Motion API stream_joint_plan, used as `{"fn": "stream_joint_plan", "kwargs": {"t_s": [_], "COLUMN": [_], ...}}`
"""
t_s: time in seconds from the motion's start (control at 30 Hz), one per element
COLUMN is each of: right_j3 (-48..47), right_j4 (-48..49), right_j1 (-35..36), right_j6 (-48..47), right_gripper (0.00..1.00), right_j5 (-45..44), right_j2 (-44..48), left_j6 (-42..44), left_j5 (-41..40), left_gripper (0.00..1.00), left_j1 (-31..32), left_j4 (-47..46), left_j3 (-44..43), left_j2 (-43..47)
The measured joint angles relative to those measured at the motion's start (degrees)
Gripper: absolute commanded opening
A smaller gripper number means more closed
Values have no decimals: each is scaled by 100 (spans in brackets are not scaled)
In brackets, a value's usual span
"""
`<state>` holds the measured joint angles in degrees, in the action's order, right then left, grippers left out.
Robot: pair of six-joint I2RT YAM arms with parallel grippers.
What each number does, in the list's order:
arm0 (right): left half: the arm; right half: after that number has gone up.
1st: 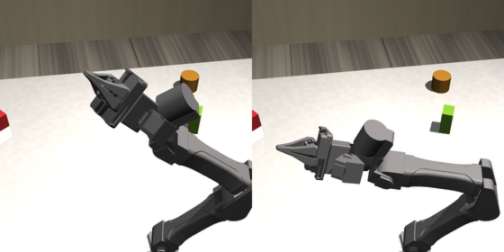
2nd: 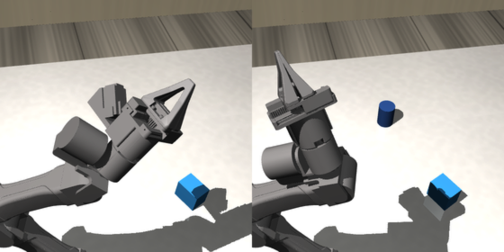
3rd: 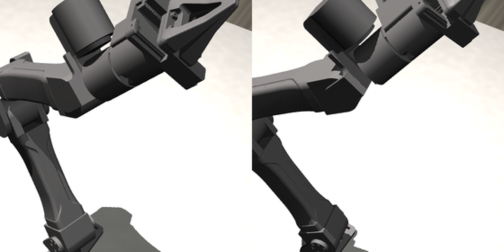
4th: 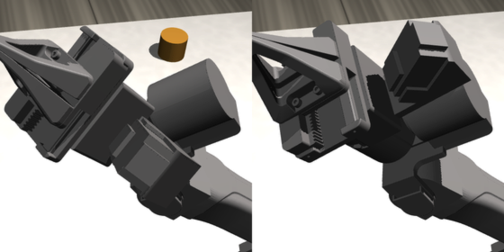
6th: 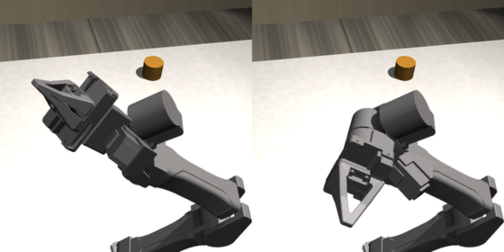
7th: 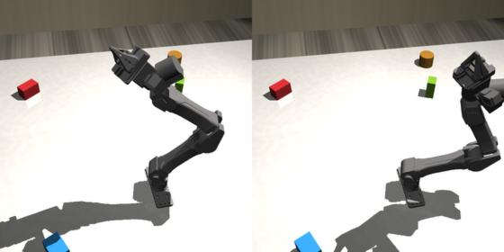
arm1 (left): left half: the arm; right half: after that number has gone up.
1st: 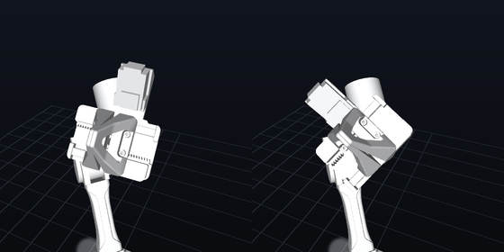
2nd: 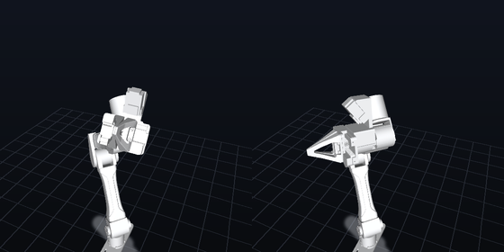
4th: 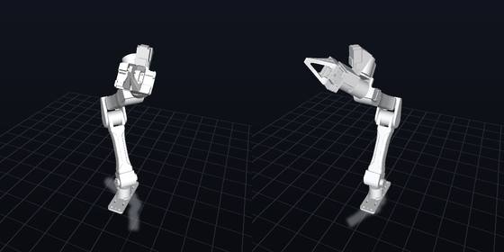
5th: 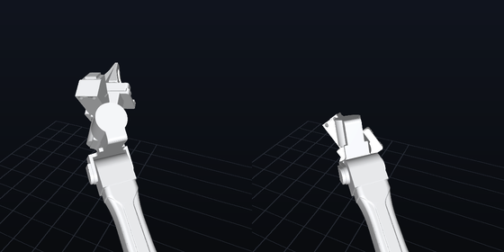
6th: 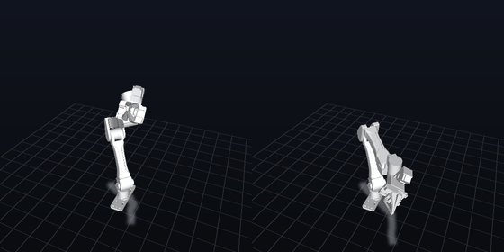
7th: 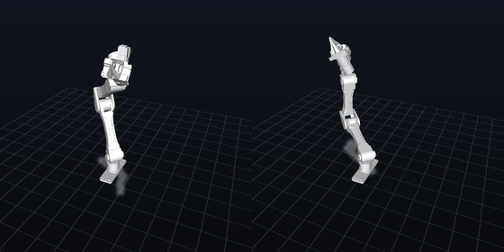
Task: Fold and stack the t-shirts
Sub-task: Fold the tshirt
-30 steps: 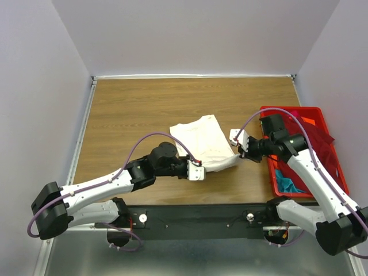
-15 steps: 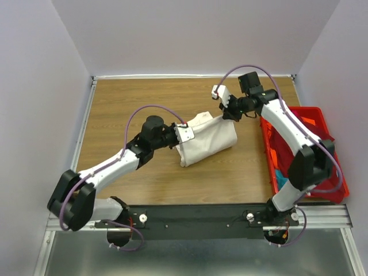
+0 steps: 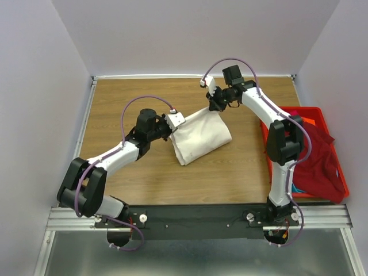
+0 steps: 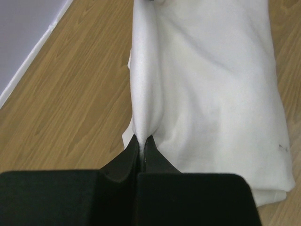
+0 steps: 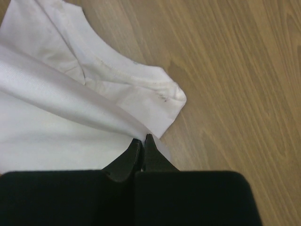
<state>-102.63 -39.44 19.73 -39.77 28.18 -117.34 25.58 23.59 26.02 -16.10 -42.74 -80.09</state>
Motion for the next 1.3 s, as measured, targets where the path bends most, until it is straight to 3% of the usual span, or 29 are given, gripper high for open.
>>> {"fn": "stream_joint_plan", "kwargs": {"t_s": [0.3,0.33,0.4,0.43,0.5,0.6,0.63,0.67,0.77,0.97,1.13,1.3], "right_j3": [-579,-612,-662,-688,-710,-743,-772,-791,-662,1215,2916,4140], "right_j4": [258,278,328,378,503,837,931,1084,1397,1657,1755,1707], "right_j1": [15,15,20,26,42,52,52,44,-37,-595,-1279,-1327], "right_j6": [476,525,619,730,881,1327,1528,1759,2273,2594,2214,1827], "right_gripper": [1,8,26,46,64,77,93,100,100,100,100,100], "right_j5": [31,28,22,-22,-205,-876,-1082,-1314,-1480,-380,577,1021], "right_j2": [-811,-841,-970,-1019,-1071,-1084,-1084,-1078,-855,938,2544,3453], "left_j6": [-398,-439,-557,-664,-885,-1493,-1652,-1856,-2380,-3296,-4133,-4983], "left_j5": [-168,-188,-238,-289,-472,-835,-935,-1027,-1110,-544,-109,-157], "left_gripper": [0,1,22,47,69,77,83,97,98,98,98,98], "left_j1": [-267,-284,-319,-343,-415,-621,-693,-811,-1187,-1276,-1233,-1209], "left_j4": [87,92,127,168,313,730,826,979,1132,1069,870,955], "left_j3": [-358,-385,-448,-527,-739,-1176,-1292,-1443,-1751,-1362,-339,796], "left_j2": [-763,-800,-879,-953,-1154,-1373,-1403,-1405,-1180,-94,50,162]}}
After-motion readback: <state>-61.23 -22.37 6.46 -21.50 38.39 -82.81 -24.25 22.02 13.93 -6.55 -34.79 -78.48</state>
